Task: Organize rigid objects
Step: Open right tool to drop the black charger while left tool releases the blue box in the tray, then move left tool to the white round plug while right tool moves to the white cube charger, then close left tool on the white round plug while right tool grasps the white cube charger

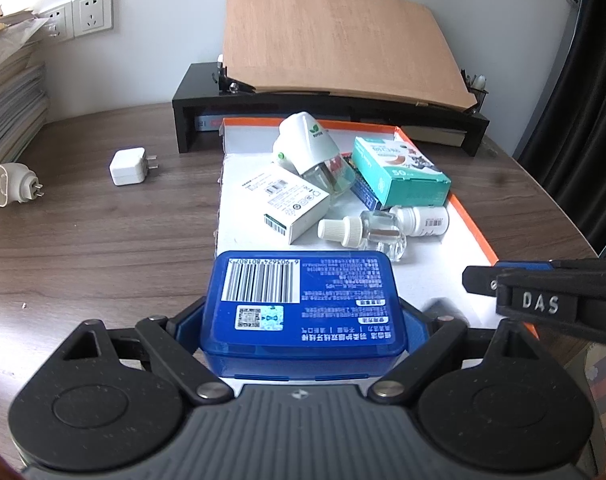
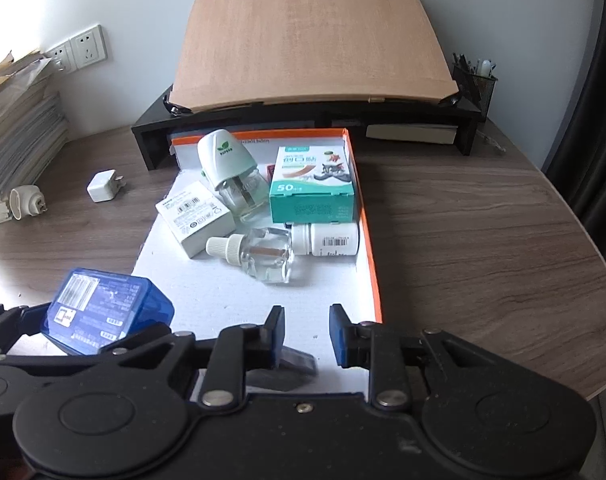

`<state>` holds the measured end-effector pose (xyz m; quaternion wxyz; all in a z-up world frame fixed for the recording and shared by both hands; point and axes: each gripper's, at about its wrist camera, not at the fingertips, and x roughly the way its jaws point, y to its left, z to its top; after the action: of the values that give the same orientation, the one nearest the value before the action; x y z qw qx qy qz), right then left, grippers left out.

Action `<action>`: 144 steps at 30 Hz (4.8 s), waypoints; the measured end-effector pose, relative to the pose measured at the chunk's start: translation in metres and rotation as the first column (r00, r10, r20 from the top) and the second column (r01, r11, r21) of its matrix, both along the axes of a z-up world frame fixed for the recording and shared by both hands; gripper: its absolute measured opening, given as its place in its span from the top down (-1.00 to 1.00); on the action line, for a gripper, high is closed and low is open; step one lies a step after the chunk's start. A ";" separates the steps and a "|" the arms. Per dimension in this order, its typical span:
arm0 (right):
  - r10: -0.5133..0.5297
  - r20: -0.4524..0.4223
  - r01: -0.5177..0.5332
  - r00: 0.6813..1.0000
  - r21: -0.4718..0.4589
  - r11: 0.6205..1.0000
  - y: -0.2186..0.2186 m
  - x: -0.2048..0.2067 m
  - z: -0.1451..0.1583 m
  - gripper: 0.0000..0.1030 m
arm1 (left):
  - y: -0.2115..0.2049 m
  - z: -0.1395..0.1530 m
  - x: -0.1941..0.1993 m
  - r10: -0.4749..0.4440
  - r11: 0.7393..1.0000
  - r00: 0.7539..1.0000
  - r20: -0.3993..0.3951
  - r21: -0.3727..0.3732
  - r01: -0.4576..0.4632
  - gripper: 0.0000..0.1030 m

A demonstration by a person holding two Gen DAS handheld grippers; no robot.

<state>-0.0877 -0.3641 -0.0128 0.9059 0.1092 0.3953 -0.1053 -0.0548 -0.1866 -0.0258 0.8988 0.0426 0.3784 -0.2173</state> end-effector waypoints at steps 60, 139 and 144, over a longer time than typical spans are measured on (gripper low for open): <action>0.109 0.088 -0.112 0.990 0.034 0.993 0.079 0.059 0.028 -0.42 | 0.102 0.022 0.053 0.238 0.971 0.971 -0.013 -0.014 -0.238 -0.92; 0.141 -0.040 -0.140 0.989 0.026 0.990 0.218 0.308 -0.040 -0.57 | 0.265 -0.016 0.196 0.241 0.965 0.970 0.015 -0.110 -0.238 -0.40; 0.151 -0.025 -0.151 0.988 -0.022 0.988 0.218 0.321 -0.045 -0.55 | 0.261 -0.016 0.197 0.238 0.966 0.971 0.013 -0.107 -0.236 -0.40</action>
<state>0.2333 -0.1456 -0.0581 0.9079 0.0669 0.4116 -0.0423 0.1426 0.0743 -0.0423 0.9242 -0.0471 0.3571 -0.1272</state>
